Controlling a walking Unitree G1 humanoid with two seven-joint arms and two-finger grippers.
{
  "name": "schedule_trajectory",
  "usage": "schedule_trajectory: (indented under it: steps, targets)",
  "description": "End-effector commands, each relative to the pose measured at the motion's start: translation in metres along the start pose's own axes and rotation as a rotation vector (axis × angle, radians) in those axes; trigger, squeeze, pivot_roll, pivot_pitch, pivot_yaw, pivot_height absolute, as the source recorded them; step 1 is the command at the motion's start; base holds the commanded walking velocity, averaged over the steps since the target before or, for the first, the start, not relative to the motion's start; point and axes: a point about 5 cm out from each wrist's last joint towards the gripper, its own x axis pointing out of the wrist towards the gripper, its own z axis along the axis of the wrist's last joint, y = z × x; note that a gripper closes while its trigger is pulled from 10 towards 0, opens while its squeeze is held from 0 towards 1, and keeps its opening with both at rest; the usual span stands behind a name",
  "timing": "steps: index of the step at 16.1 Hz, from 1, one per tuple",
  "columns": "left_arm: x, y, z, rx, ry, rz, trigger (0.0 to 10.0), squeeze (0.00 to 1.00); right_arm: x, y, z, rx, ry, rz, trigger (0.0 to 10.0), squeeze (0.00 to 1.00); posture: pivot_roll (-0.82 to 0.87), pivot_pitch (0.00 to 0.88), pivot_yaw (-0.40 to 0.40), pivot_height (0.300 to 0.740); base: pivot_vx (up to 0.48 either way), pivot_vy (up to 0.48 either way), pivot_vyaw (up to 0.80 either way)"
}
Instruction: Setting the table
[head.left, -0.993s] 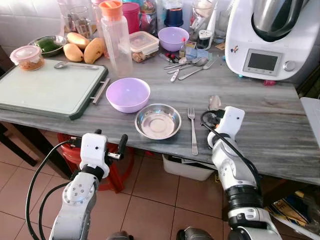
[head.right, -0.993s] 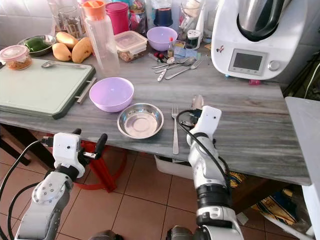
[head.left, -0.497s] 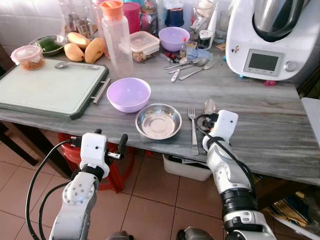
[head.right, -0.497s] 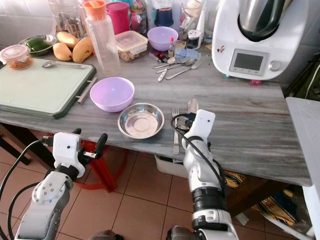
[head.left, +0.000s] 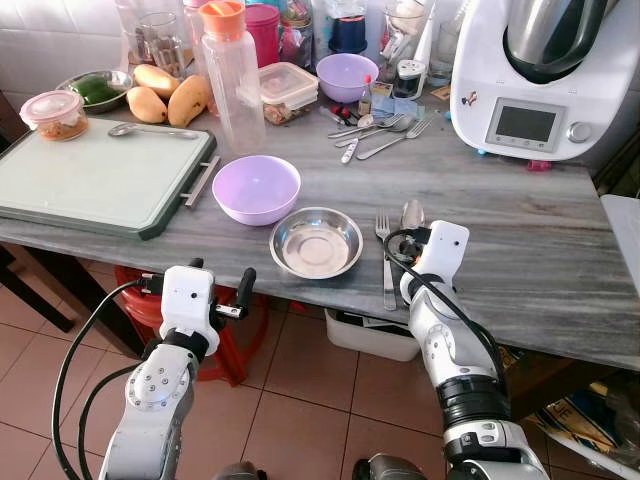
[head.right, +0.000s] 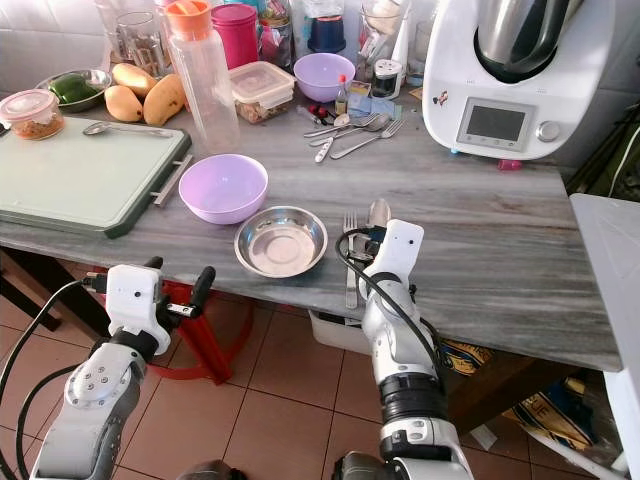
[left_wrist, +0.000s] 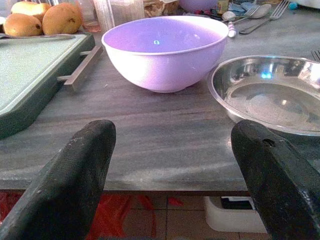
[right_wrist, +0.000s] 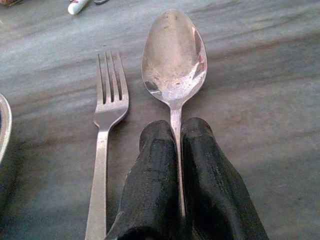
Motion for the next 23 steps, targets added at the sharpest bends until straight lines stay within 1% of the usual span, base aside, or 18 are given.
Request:
schedule_trajectory:
  steps: [1,7,11,14,17,19,21,23]
  targets:
    - [0.001,-0.001,0.003,0.001,-0.01,-0.007,10.0,0.0,0.001,0.008,0.002,-0.006,-0.001,0.023,10.0,0.0,0.03,0.014,0.009,0.74,0.0,0.0,0.0]
    - [0.001,-0.002,0.003,-0.001,-0.011,-0.006,10.0,0.0,0.002,0.016,0.004,0.01,-0.005,0.037,10.0,0.0,0.04,0.015,0.007,0.74,0.0,0.0,0.0]
    - [0.002,-0.002,0.003,-0.002,-0.011,-0.005,10.0,0.0,0.003,0.016,0.004,0.006,-0.005,0.034,10.0,0.0,0.03,0.015,0.007,0.74,0.0,0.0,0.0]
    - [0.002,-0.002,0.003,-0.002,-0.011,-0.004,10.0,0.0,0.002,0.012,0.001,-0.045,0.001,0.015,10.0,0.0,0.04,0.014,0.006,0.74,0.0,0.0,0.0]
    - [0.002,-0.002,0.003,-0.003,-0.011,-0.005,10.0,0.0,0.003,0.011,0.0,-0.048,0.003,0.012,10.0,0.0,0.04,0.015,0.005,0.74,0.0,0.0,0.0]
    - [0.002,-0.002,0.004,-0.004,-0.011,-0.004,10.0,0.0,0.004,0.014,0.0,-0.04,0.002,0.016,10.0,0.0,0.04,0.015,0.005,0.74,0.0,0.0,0.0]
    - [0.002,-0.002,0.004,-0.003,-0.012,-0.004,10.0,0.0,0.004,0.021,0.001,-0.03,0.001,0.032,10.0,0.0,0.04,0.014,0.005,0.74,0.0,0.0,0.0]
    - [0.002,-0.002,0.004,-0.003,-0.012,-0.003,10.0,0.0,0.005,0.023,0.001,-0.028,0.002,0.037,10.0,0.0,0.04,0.013,0.003,0.74,0.0,0.0,0.0]
